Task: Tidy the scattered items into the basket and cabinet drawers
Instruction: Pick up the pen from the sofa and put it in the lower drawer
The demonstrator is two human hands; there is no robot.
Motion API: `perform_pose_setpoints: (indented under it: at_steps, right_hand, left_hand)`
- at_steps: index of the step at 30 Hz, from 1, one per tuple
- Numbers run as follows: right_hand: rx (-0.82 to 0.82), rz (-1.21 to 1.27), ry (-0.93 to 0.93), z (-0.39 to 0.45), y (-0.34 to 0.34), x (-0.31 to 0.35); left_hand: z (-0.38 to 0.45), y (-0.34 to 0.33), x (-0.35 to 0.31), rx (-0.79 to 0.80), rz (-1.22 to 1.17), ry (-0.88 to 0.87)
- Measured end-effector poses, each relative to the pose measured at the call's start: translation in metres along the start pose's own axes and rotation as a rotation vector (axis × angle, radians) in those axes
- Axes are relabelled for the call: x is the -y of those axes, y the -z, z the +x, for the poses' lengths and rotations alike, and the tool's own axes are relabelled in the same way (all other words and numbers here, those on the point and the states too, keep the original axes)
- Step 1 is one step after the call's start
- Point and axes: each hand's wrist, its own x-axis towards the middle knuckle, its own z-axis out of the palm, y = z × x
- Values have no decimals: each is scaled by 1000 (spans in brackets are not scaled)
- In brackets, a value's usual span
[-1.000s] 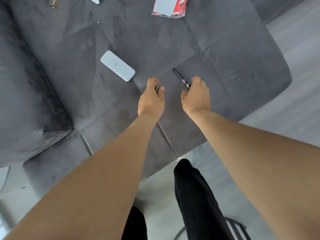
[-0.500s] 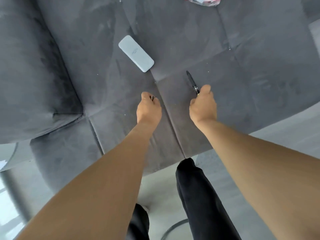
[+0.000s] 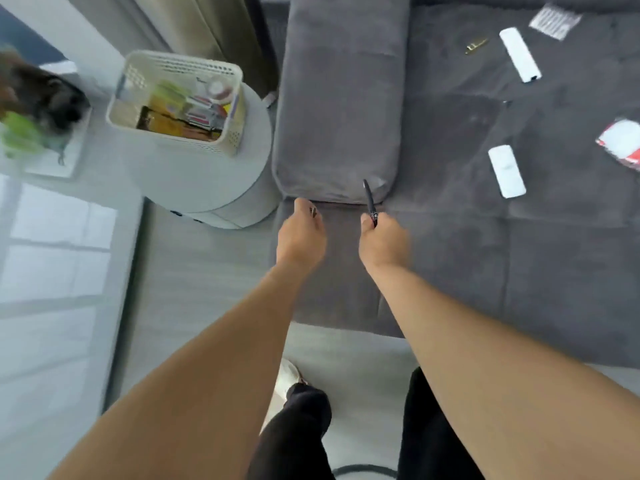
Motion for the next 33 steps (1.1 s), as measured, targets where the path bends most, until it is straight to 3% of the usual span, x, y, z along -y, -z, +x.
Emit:
perform_pose_setpoints:
  at_steps: [5, 14, 21, 25, 33]
  right_hand:
    - [132, 3, 90, -90, -134, 135]
    - [260, -59, 174, -144, -300, 248]
    - [374, -101, 42, -133, -413, 297]
    - [325, -131, -4, -112, -467, 319]
    - [233, -45, -175, -82, -584, 304]
  left_hand:
    - [1, 147, 139, -116, -40, 58]
    - [35, 273, 323, -250, -69, 258]
    - [105, 311, 428, -154, -157, 334]
    - [163, 318, 476, -119, -184, 355]
    - [244, 282, 562, 40, -99, 143]
